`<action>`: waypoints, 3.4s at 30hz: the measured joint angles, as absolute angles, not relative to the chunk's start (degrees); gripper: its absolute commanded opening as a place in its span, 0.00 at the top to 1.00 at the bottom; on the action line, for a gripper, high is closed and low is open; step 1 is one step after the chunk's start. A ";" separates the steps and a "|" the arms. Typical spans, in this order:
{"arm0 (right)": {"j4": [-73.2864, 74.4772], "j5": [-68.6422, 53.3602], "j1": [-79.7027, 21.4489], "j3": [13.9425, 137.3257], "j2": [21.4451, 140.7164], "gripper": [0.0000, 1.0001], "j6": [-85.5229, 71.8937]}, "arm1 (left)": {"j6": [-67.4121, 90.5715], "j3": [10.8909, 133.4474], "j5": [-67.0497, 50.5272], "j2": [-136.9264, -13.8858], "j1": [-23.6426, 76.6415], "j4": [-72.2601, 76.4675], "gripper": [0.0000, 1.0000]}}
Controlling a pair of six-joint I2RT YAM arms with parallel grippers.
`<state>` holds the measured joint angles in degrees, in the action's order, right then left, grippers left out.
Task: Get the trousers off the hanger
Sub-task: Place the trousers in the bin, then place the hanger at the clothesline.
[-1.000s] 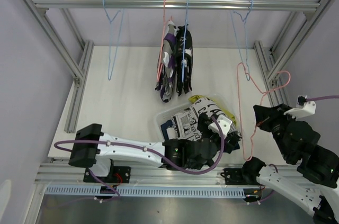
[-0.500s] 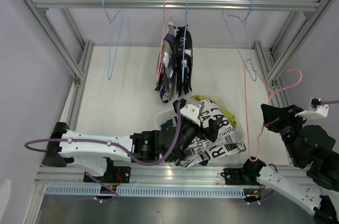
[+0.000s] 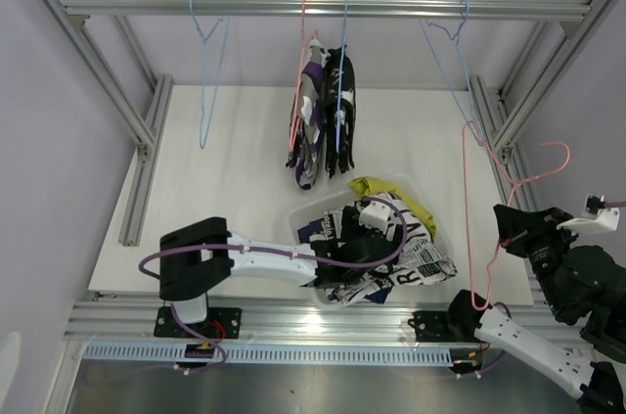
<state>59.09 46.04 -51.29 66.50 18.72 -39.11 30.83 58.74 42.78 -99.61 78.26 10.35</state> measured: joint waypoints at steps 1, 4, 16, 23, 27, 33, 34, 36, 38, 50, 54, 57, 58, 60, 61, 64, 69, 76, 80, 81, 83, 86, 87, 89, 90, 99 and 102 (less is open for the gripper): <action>59.72 46.39 -51.59 66.57 18.37 1.00 -39.24 | 32.53 59.35 42.68 -101.10 78.30 10.22 0.01; 61.10 47.24 -52.49 66.96 18.04 1.00 -39.46 | 36.32 60.93 41.91 -102.65 78.24 9.15 0.01; 62.30 47.55 -53.17 70.78 18.06 1.00 -39.42 | 31.05 69.91 46.15 -91.96 86.28 -9.52 0.00; 62.39 47.66 -53.21 73.49 19.97 1.00 -38.46 | 23.73 76.23 50.59 -73.52 88.92 -15.16 0.01; 63.02 47.62 -53.47 76.25 22.50 1.00 -35.75 | 18.81 76.07 53.49 -63.37 88.90 -17.12 0.01; 62.83 45.10 -53.69 81.36 27.90 1.00 -30.04 | 9.96 75.24 59.18 -53.45 88.79 -18.33 0.01; 62.74 44.18 -53.69 81.97 29.08 1.00 -29.32 | 8.56 74.83 59.92 -52.51 88.73 -18.50 0.01; 62.72 42.28 -53.69 82.89 31.81 1.00 -28.12 | 6.37 73.97 60.45 -50.41 88.12 -19.31 0.01; 62.72 40.51 -53.69 83.05 34.46 1.00 -27.33 | 5.06 73.25 60.84 -49.08 87.07 -20.58 0.01; 59.13 37.32 -53.89 75.70 38.39 1.00 -26.65 | 0.23 65.63 57.74 -43.38 78.06 -21.54 0.01; 54.98 36.45 -53.89 72.82 40.75 1.00 -25.63 | -2.57 60.31 56.21 -41.17 76.31 -17.82 0.00; 51.77 35.40 -53.36 71.46 44.21 1.00 -24.34 | -3.42 56.88 54.83 -39.40 73.95 -16.73 0.01; 50.87 34.85 -52.90 71.37 45.23 1.00 -23.81 | -3.62 56.12 54.65 -38.83 73.36 -16.43 0.01; 48.05 32.88 -50.48 71.37 47.64 1.00 -22.52 | -4.12 54.92 54.54 -37.93 72.62 -15.49 0.01; 46.70 31.40 -48.75 71.42 48.99 1.00 -21.93 | -4.38 54.41 54.43 -37.36 72.44 -15.03 0.01; 43.79 25.67 -41.98 72.44 53.10 1.00 -20.21 | -4.62 53.10 53.87 -35.66 71.72 -13.41 0.01; 40.10 18.11 -32.29 77.95 60.77 1.00 -17.65 | -4.62 50.87 53.52 -34.28 70.30 -11.81 0.01; 35.29 10.90 -28.01 84.97 69.41 1.00 -16.23 | -4.56 49.47 52.16 -34.52 70.19 -11.68 0.00; 34.37 8.45 -26.33 89.62 73.43 1.00 -15.53 | -4.56 49.28 51.81 -35.14 70.13 -11.66 0.01; 34.37 8.05 -25.87 91.00 74.35 1.00 -15.35 | -4.56 49.15 51.79 -35.22 70.11 -11.66 0.00; 34.11 7.53 -25.02 93.34 75.75 1.00 -15.07 | -4.56 48.90 51.75 -35.24 70.11 -11.68 0.01; 33.87 6.83 -24.01 96.27 77.25 1.00 -14.66 | -4.58 48.40 51.66 -34.92 70.11 -11.60 0.01; 33.87 6.68 -23.73 97.06 77.62 1.00 -14.52 | -4.58 48.29 51.55 -34.83 70.11 -11.57 0.01; 33.95 6.52 -23.29 99.15 78.72 1.00 -14.28 | -4.56 48.27 51.11 -34.76 70.11 -11.53 0.01; 33.95 6.46 -22.98 100.27 79.35 1.00 -14.24 | -4.58 48.27 50.92 -34.76 70.08 -11.53 0.01; 34.02 5.19 -20.56 108.16 84.73 1.00 -13.32 | -4.56 48.23 50.54 -34.85 70.08 -11.46 0.00; 33.98 4.34 -19.00 108.99 86.15 1.00 -13.28 | -4.58 48.10 50.50 -34.83 70.04 -11.38 0.01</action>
<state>33.98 4.34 -19.00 108.99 86.15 -13.28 -4.58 48.10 50.50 -34.83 70.04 -11.38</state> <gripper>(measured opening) 0.032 0.994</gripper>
